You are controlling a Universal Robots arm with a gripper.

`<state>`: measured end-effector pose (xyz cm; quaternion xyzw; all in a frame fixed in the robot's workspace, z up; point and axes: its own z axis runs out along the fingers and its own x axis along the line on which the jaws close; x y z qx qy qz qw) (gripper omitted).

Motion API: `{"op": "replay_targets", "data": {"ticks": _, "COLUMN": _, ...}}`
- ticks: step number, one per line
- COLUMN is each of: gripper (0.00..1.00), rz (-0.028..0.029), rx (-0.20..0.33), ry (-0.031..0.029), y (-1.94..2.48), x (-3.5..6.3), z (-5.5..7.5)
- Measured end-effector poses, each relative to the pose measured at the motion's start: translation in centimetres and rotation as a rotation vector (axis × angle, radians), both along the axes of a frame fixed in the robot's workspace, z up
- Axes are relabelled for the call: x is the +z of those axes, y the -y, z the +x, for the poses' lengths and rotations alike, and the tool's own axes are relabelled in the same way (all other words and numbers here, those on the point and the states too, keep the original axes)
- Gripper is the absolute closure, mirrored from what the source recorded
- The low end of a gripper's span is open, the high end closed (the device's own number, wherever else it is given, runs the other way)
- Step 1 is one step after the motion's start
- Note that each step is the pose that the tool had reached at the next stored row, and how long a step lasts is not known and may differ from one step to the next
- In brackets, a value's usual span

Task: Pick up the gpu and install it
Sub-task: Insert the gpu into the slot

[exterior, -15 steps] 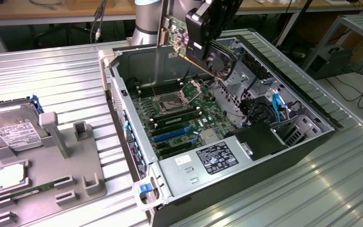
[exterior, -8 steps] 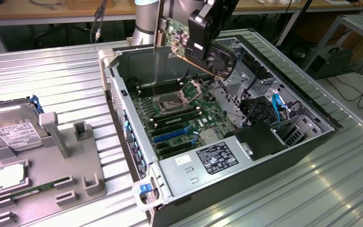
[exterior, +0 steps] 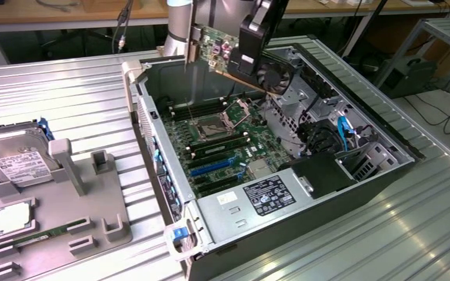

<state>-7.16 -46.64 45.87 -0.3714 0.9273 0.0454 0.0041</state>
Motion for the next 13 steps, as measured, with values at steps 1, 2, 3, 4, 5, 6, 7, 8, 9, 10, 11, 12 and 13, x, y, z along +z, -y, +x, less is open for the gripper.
{"op": "replay_targets", "data": {"ticks": 1, "gripper": 0.72, "rz": 0.0, "rx": 0.016, "ry": 0.0, "y": 0.0, "x": 0.0, "z": 0.0}}
{"op": "replay_targets", "data": {"ticks": 2, "gripper": 0.72, "rz": 0.0, "rx": 0.031, "ry": 0.0, "y": 0.0, "x": 0.0, "z": 0.0}}
{"op": "replay_targets", "data": {"ticks": 3, "gripper": 0.72, "rz": -0.0001, "rx": 0.046, "ry": 0.0, "y": 0.0, "x": 0.0, "z": 0.0}}
{"op": "replay_targets", "data": {"ticks": 4, "gripper": 0.72, "rz": 0.0, "rx": 0.061, "ry": 0.0, "y": 0.0, "x": 0.0, "z": 0.0}}
{"op": "replay_targets", "data": {"ticks": 5, "gripper": 0.72, "rz": 0.0, "rx": 0.075, "ry": -0.0001, "y": 0.0, "x": 0.0, "z": 0.0}}
{"op": "replay_targets", "data": {"ticks": 6, "gripper": 0.72, "rz": 0.0, "rx": 0.088, "ry": 0.0, "y": 0.0, "x": 0.0, "z": 0.0}}
{"op": "replay_targets", "data": {"ticks": 7, "gripper": 0.72, "rz": 0.0001, "rx": 0.104, "ry": 0.0001, "y": 0.0, "x": 0.0, "z": 0.0}}
{"op": "replay_targets", "data": {"ticks": 8, "gripper": 0.72, "rz": 0.0, "rx": 0.118, "ry": 0.0, "y": 0.0, "x": 0.0, "z": 0.0}}
{"op": "replay_targets", "data": {"ticks": 9, "gripper": 0.72, "rz": 0.0, "rx": 0.134, "ry": 0.0, "y": 0.0, "x": 0.0, "z": 0.0}}
{"op": "replay_targets", "data": {"ticks": 10, "gripper": 0.72, "rz": 0.0, "rx": 0.148, "ry": 0.0, "y": 0.0, "x": 0.0, "z": 0.0}}
{"op": "replay_targets", "data": {"ticks": 11, "gripper": 0.72, "rz": 0.0, "rx": 0.163, "ry": 0.0, "y": 0.0, "x": 0.0, "z": 0.0}}
{"op": "replay_targets", "data": {"ticks": 12, "gripper": 0.72, "rz": 0.0, "rx": 0.179, "ry": 0.0, "y": 0.0, "x": 0.0, "z": 0.0}}
{"op": "replay_targets", "data": {"ticks": 13, "gripper": 0.72, "rz": 0.0, "rx": 0.194, "ry": 0.0, "y": 0.0, "x": 0.0, "z": 0.0}}
